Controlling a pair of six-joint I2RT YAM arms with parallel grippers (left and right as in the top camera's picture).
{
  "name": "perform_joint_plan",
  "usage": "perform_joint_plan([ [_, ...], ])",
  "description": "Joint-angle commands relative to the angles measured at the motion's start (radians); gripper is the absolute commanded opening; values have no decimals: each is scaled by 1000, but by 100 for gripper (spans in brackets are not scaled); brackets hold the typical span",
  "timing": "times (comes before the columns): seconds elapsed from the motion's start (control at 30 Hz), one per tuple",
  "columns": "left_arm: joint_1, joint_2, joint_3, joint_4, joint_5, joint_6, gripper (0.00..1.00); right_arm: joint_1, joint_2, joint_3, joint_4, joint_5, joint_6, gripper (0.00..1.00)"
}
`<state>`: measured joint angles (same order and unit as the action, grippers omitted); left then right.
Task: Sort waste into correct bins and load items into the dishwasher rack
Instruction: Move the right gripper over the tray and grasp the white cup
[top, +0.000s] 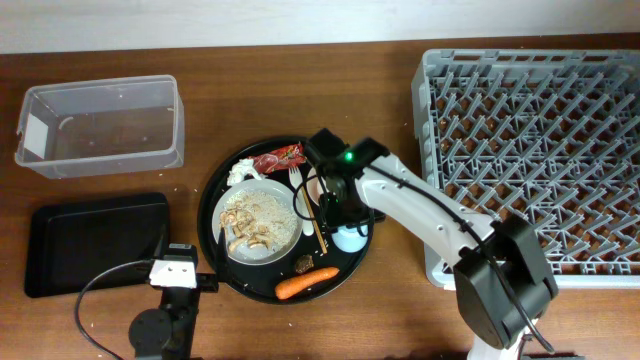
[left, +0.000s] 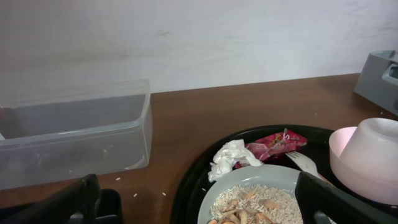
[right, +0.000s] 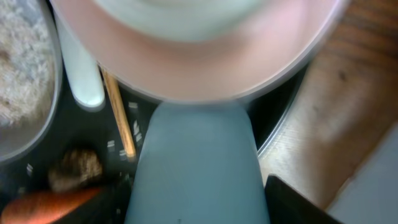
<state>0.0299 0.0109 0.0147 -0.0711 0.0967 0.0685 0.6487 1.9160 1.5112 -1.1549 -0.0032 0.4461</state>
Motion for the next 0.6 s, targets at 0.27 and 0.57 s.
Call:
perform_joint_plan([
  [0.27,-3,-5,-6,-1,0,16,99,-339,-100,436,-317,60,-146,62],
  [0.57,-3,-5,-6,-1,0,16,99,-1138,-81,486,-246,8,-248,68],
])
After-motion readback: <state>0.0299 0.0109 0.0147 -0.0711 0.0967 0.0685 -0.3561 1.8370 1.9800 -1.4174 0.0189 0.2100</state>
